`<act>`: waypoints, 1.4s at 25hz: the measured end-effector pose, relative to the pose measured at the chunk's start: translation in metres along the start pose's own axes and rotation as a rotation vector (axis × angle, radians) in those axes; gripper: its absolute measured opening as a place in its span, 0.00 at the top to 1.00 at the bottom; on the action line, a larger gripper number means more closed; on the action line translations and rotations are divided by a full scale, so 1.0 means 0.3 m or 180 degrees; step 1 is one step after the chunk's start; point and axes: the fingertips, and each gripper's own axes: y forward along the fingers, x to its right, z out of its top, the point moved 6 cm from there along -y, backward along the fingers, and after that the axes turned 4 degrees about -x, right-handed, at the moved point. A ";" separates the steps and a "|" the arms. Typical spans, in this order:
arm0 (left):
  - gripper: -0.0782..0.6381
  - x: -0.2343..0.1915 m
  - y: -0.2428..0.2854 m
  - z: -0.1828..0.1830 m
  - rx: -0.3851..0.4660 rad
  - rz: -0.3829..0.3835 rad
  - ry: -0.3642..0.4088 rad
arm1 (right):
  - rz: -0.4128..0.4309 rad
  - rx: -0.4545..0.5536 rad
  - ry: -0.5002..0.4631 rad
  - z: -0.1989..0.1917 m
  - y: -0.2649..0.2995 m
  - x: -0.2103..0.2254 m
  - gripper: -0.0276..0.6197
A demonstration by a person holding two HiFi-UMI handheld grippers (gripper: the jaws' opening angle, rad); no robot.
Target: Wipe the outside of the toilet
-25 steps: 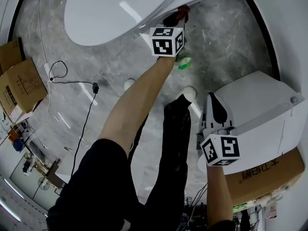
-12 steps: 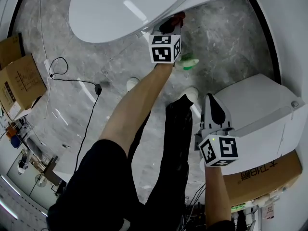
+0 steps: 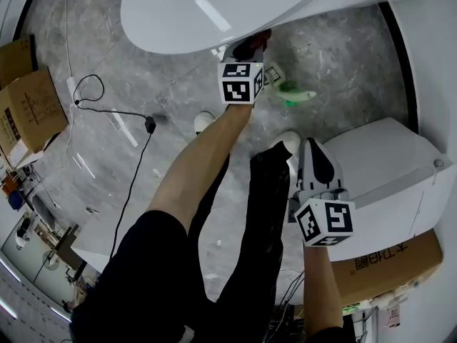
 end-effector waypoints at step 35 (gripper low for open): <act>0.82 -0.672 -0.385 -0.047 -0.0216 0.0071 0.0312 | 0.0086 -0.0211 -0.0347 0.000 0.194 -0.480 0.95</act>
